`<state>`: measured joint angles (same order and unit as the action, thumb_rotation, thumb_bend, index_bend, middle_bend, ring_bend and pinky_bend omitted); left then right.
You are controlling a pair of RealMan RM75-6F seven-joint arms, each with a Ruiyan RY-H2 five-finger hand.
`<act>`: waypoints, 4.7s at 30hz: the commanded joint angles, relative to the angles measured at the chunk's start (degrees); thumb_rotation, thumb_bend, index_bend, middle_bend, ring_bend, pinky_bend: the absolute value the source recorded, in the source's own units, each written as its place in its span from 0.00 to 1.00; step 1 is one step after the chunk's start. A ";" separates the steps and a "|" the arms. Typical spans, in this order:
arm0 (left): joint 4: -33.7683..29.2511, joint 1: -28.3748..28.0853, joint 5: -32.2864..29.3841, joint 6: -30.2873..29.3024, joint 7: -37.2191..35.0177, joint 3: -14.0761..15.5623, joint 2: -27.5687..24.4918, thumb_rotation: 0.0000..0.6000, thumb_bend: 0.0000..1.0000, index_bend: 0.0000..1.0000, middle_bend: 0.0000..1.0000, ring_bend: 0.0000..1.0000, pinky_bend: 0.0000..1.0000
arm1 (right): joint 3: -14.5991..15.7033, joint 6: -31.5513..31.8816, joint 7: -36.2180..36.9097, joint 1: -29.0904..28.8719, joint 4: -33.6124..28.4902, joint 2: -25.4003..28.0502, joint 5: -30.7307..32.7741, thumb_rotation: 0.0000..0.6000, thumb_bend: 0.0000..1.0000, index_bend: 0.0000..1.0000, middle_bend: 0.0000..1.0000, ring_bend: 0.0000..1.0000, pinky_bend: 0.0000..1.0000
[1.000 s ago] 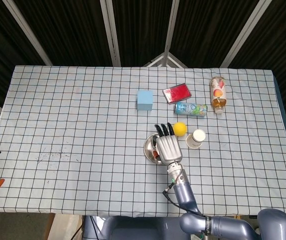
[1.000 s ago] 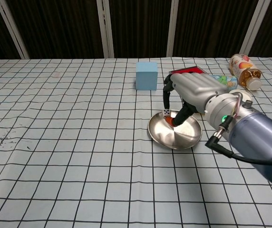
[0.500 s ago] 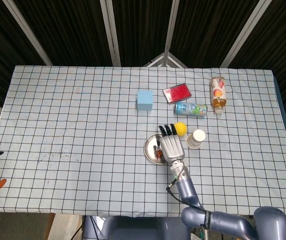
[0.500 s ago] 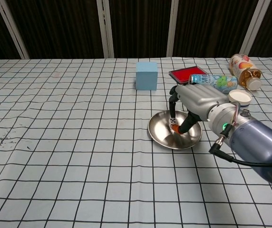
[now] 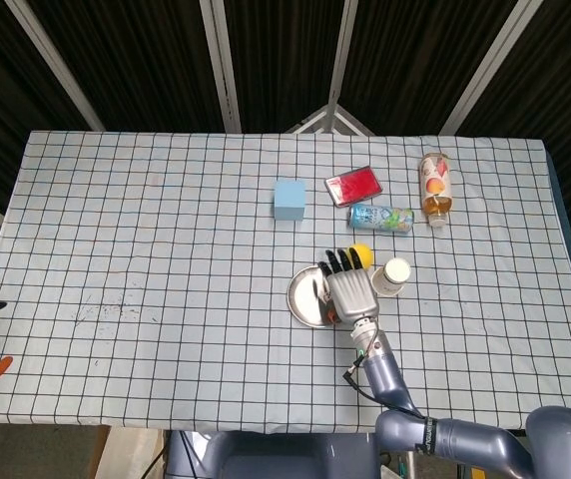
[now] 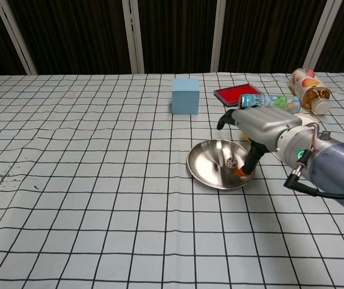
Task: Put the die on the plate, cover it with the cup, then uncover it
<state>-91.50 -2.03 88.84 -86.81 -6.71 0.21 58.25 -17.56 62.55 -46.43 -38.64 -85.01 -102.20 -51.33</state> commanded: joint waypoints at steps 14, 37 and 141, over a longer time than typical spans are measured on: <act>-0.60 0.00 0.06 0.20 1.89 0.20 0.50 1.00 0.30 0.23 0.00 0.00 0.02 | -4.25 3.45 4.26 3.76 -12.65 19.68 3.33 1.00 0.13 0.25 0.21 0.04 0.00; -0.70 -0.17 -0.22 0.54 2.50 0.12 0.64 1.00 0.30 0.23 0.00 0.00 0.02 | 1.26 0.32 4.79 -0.91 -8.55 18.94 9.05 1.00 0.14 0.39 0.30 0.08 0.00; -0.57 -0.21 -0.71 0.64 2.06 -0.06 0.41 1.00 0.30 0.23 0.00 0.00 0.02 | 6.20 -0.79 12.62 -9.54 -10.44 12.75 8.43 1.00 0.44 0.63 0.49 0.21 0.00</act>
<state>-92.07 -2.23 88.14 -86.17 -4.66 0.16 58.67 -11.48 62.01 -34.13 -48.26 -95.76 -89.20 -42.66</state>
